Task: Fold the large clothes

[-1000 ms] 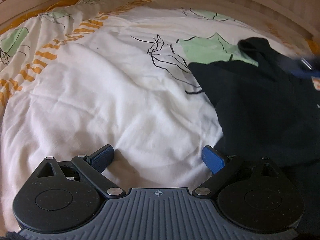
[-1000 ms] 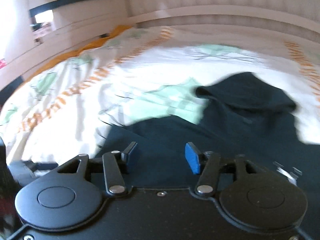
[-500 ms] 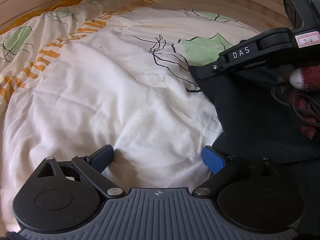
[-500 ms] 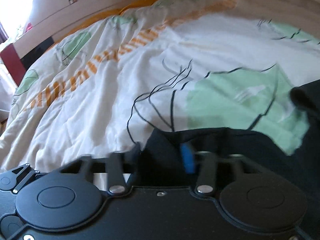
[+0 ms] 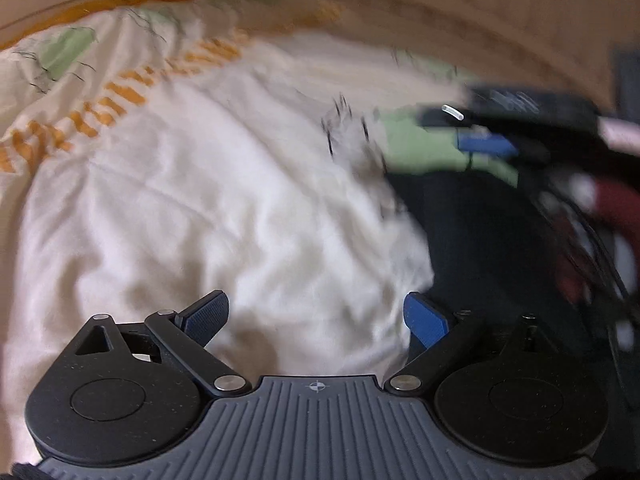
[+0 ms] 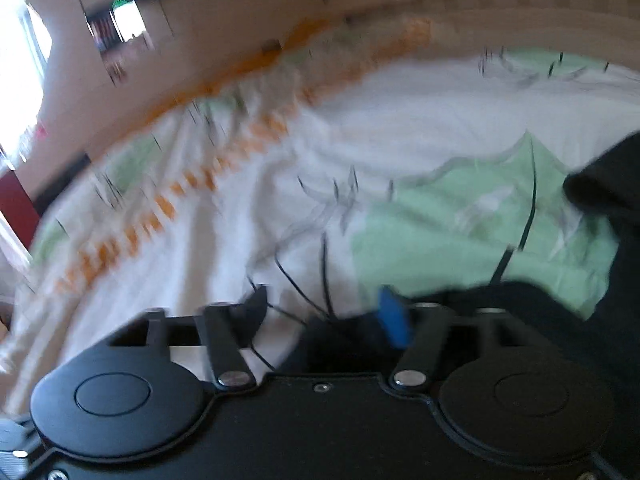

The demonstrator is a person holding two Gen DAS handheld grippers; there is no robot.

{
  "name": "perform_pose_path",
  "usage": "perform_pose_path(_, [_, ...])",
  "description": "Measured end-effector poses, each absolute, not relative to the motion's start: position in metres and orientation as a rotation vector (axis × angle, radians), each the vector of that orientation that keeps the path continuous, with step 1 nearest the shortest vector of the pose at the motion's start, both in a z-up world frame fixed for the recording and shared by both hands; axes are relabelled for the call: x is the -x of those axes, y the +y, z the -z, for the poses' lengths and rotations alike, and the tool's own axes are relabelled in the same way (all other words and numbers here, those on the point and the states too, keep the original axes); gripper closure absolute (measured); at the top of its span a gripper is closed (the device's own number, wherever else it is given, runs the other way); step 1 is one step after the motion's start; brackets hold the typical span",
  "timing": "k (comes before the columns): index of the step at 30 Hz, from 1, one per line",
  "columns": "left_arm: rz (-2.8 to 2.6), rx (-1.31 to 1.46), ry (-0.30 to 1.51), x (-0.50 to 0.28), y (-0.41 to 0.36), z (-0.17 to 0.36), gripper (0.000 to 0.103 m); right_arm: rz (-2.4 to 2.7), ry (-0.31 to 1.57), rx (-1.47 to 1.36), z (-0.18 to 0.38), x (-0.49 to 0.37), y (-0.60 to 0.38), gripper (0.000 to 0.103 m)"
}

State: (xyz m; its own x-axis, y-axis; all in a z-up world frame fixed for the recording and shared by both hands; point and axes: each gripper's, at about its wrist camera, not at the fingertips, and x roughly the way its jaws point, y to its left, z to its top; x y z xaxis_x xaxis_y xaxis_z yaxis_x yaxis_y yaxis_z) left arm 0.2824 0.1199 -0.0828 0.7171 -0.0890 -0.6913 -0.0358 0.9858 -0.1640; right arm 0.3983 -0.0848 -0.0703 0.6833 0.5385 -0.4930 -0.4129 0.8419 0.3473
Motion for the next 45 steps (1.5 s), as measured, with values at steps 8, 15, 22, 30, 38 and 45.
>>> perform_pose_path(8, [0.152, 0.106, 0.615, -0.288, 0.085, 0.060, 0.008, -0.308, 0.556, -0.210, 0.041, -0.321, -0.174, 0.034])
perform_pose_path(15, [0.114, 0.142, 0.830, -0.304, 0.088, 0.109, 0.004, -0.128, 0.644, -0.156, 0.060, -0.245, -0.229, 0.034])
perform_pose_path(22, [0.098, 0.105, 0.790, -0.296, 0.082, 0.111, 0.003, -0.074, 0.658, -0.097, 0.069, -0.210, -0.234, 0.028])
perform_pose_path(30, [0.101, 0.075, 0.737, -0.291, 0.079, 0.117, 0.000, -0.018, 0.631, -0.135, 0.104, -0.201, -0.247, 0.022])
perform_pose_path(38, [0.114, 0.103, 0.721, -0.291, 0.082, 0.120, 0.000, -0.011, 0.619, -0.077, 0.112, -0.201, -0.235, 0.011])
perform_pose_path(45, [0.113, 0.080, 0.735, -0.293, 0.079, 0.118, 0.000, -0.022, 0.605, -0.090, 0.115, -0.198, -0.236, 0.008])
